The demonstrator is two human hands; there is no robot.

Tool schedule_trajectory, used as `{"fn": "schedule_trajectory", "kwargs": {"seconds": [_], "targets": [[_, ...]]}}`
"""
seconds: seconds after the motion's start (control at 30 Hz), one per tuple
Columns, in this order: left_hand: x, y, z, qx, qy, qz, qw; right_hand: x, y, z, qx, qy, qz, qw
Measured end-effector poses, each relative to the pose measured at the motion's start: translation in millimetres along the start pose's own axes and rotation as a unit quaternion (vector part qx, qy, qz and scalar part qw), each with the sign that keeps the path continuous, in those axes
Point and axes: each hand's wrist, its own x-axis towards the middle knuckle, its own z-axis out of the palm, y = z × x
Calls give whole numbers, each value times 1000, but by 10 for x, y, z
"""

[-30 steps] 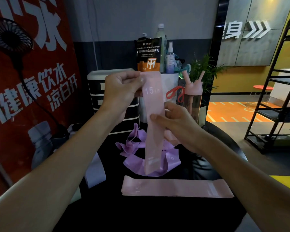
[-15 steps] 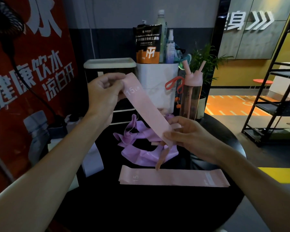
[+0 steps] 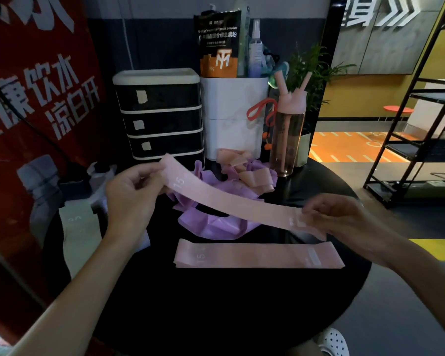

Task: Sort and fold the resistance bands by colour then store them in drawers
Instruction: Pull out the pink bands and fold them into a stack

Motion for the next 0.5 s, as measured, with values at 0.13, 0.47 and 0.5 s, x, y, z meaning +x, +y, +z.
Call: {"fn": "schedule_trajectory", "kwargs": {"seconds": [0.13,0.47,0.5], "targets": [[-286,-284,-83,67,-10,27,997,-106,276,-28,2,97,-24,995],[-718,-642,-169,228,-73,123,963,-223,742,136,-66,291,-88,950],[-721,-654,-172,246,-74,132,957,-218,771,148,-93,298,-90,946]]}}
